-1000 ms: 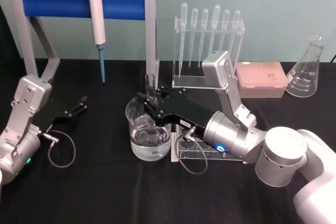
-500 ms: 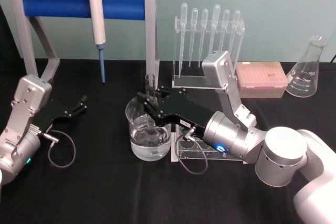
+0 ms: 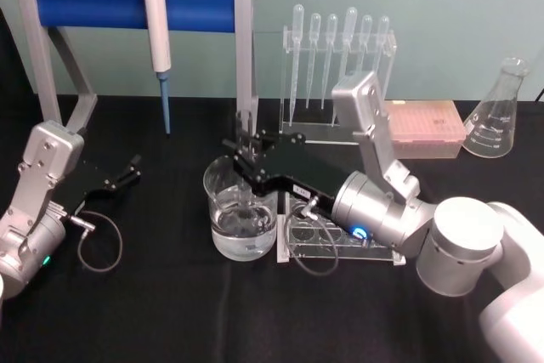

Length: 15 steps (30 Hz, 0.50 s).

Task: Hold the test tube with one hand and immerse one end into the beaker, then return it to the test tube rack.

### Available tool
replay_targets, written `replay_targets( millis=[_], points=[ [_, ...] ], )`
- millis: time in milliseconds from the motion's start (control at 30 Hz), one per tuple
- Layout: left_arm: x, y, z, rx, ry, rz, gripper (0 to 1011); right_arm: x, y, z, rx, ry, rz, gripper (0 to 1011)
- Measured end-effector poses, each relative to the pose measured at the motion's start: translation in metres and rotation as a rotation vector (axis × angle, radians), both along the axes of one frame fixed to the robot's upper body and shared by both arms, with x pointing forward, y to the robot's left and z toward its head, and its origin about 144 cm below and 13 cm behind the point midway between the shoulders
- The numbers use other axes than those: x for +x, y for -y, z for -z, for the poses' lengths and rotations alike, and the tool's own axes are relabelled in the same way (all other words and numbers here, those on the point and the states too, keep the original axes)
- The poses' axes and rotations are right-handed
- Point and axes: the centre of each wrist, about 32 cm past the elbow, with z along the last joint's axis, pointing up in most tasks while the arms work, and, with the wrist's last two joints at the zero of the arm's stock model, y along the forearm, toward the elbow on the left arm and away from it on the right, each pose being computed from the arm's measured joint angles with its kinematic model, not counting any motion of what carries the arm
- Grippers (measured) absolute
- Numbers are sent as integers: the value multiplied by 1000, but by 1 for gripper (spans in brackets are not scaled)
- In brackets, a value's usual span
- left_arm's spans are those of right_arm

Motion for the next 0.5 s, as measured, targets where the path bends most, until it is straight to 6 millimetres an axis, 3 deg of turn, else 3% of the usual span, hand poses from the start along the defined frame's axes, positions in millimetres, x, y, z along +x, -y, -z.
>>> replay_targets(
  millis=[500],
  points=[
    [0,0,0,0,0,0,1000,-15,16,-86,87,122,-7,228]
  ],
)
